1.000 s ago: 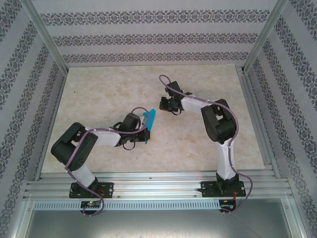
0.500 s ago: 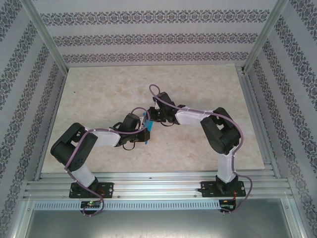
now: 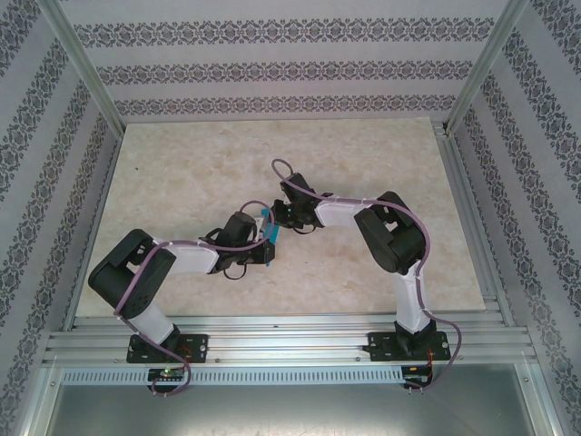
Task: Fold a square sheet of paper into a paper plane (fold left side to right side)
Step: Fold the wing for the fifth time at the center of the table.
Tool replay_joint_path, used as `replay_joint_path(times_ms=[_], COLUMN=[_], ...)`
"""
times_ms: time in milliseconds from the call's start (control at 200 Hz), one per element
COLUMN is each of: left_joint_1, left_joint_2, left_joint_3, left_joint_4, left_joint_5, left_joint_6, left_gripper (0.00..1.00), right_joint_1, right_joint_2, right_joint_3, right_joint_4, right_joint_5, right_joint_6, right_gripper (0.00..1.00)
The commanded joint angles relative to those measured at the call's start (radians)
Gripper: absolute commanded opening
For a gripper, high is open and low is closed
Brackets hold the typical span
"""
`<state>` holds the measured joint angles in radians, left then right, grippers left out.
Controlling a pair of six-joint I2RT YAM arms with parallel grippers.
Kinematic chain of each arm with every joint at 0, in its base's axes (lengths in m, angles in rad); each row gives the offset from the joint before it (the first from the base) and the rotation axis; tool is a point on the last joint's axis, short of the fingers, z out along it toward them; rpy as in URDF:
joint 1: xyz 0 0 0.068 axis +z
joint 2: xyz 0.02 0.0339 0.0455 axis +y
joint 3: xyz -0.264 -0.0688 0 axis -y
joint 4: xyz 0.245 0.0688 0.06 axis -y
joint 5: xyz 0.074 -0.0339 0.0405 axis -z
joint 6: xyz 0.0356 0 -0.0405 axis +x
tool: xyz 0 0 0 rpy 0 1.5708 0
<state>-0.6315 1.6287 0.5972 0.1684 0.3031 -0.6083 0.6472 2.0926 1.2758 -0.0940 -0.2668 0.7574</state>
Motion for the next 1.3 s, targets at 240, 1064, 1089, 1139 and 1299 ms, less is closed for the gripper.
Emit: replay_joint_path(times_ms=[240,1064,1089,1139,1299], left_joint_1=[-0.092,0.029,0.050,0.099,0.192], left_joint_2=[-0.041,-0.462,-0.453,-0.439,-0.395], left_joint_3=[-0.163,0.064,0.072,0.080,0.088], left_joint_4=[-0.179,-0.615,-0.609,-0.587,-0.530], left_joint_5=[0.059,-0.171,-0.172,-0.168,-0.178], left_joint_6=[-0.068,-0.044,-0.047,-0.055,-0.059], left_gripper=[0.12,0.24,0.25,0.26,0.27], right_joint_1=[-0.034,0.006,0.018,0.050,0.140], right_joint_2=[0.061,-0.232,-0.235,-0.231,-0.181], right_joint_3=[-0.004,0.068,0.077,0.095,0.121], right_joint_4=[-0.056,-0.334,-0.367,-0.426,-0.487], right_joint_5=[0.067,0.309,0.343,0.409,0.497], right_joint_6=[-0.033,-0.181,-0.186,-0.186,-0.127], right_gripper=[0.14,0.41,0.44,0.48,0.60])
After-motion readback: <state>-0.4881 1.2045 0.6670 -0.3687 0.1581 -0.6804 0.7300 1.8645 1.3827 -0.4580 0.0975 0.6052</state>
